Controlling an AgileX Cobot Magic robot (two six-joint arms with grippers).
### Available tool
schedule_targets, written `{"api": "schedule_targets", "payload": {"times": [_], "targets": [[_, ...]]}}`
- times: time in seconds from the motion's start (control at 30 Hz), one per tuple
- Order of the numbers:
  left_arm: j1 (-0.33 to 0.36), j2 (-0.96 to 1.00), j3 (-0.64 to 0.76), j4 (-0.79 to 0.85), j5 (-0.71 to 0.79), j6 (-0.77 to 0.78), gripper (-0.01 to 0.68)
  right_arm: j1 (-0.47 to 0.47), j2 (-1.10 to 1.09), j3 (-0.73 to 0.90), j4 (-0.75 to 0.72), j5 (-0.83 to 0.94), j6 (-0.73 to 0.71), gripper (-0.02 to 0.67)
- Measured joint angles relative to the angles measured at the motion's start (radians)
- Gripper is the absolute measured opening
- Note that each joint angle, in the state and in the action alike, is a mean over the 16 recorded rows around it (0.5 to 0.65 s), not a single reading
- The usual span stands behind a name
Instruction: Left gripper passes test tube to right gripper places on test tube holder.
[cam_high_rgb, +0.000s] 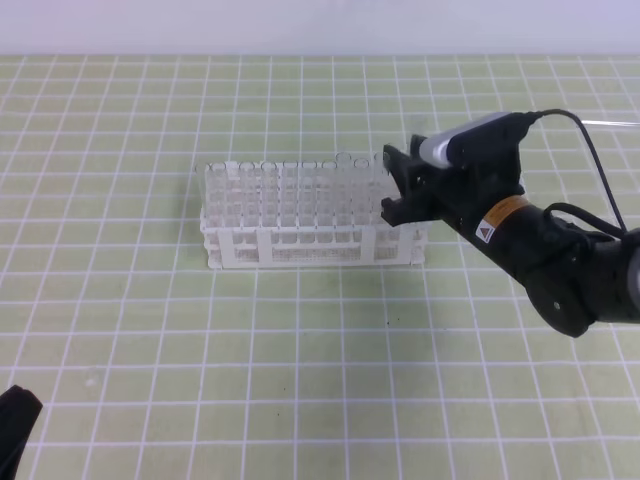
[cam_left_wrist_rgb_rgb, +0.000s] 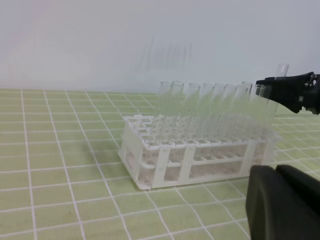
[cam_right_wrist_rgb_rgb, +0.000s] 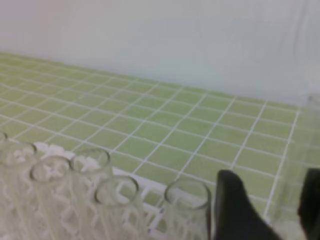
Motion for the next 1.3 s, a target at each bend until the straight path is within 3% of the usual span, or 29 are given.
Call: {"api": "schedule_targets", "payload": {"times": [0.33, 1.3], "targets": [[0.000, 0.002, 0.005, 0.000, -0.004, 0.000, -0.002, 0.000, -0.027, 0.003, 0.002, 0.016, -0.002, 0.355], [0.000, 0.003, 0.005, 0.000, -0.005, 0.000, -0.002, 0.000, -0.133, 0.003, -0.017, 0.037, -0.004, 0.365]]}}
